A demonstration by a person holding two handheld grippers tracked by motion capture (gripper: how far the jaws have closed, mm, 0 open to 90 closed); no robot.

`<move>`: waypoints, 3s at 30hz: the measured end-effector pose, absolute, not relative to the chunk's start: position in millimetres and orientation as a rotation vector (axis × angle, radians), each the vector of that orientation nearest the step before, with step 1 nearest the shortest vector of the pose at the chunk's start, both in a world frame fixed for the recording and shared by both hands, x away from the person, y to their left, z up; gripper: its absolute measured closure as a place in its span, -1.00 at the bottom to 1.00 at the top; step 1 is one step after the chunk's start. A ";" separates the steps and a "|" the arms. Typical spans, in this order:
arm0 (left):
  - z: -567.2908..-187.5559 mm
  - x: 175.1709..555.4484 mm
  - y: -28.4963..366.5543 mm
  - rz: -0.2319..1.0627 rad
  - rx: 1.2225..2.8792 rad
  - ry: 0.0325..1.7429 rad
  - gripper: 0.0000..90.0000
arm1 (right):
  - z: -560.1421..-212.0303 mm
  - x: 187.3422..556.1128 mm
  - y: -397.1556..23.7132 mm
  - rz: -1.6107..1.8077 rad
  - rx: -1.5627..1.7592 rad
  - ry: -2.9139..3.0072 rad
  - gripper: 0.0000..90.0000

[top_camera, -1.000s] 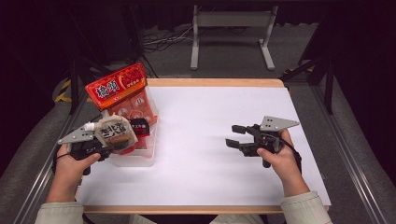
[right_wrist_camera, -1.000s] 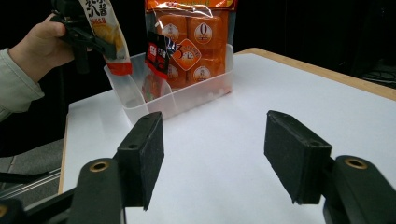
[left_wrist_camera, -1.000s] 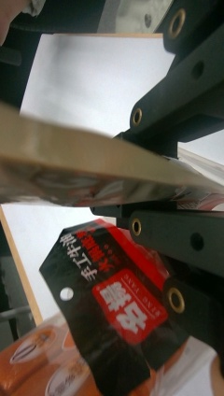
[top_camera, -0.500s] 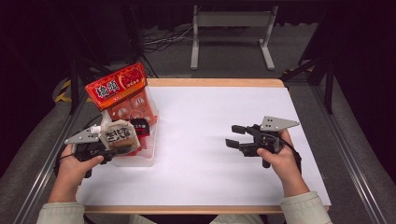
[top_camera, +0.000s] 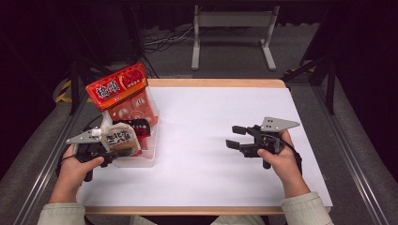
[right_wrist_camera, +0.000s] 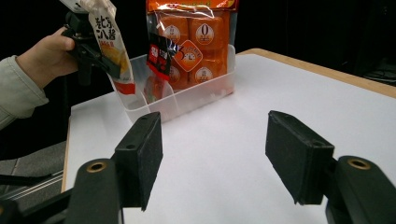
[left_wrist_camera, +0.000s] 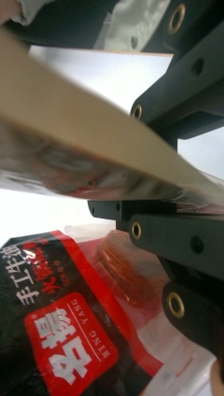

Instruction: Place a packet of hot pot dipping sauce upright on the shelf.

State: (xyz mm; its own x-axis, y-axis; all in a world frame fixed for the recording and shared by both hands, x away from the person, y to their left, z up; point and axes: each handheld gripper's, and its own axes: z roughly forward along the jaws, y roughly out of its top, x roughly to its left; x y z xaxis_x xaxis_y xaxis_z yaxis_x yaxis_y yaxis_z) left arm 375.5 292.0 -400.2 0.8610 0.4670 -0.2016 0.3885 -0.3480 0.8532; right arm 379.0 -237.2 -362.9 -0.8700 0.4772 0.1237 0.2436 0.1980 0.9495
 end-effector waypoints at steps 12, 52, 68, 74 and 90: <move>-395.2 371.8 298.0 0.186 1.896 0.651 0.14 | -362.5 379.1 -235.5 1.752 0.692 2.267 -0.20; -360.8 313.5 186.8 0.283 1.812 0.569 -0.72 | -377.8 351.6 -278.7 1.632 0.830 2.048 -0.38; -432.2 320.4 119.5 0.288 1.862 0.564 -0.71 | -421.2 331.1 -290.5 1.537 0.913 2.044 -0.41; -450.2 322.6 111.9 0.277 1.883 0.606 -0.71 | -432.2 324.9 -290.9 1.495 0.917 2.046 -0.41; -452.8 324.2 110.9 0.279 1.913 0.644 -0.71 | -442.9 323.5 -286.5 1.466 0.954 2.077 -0.42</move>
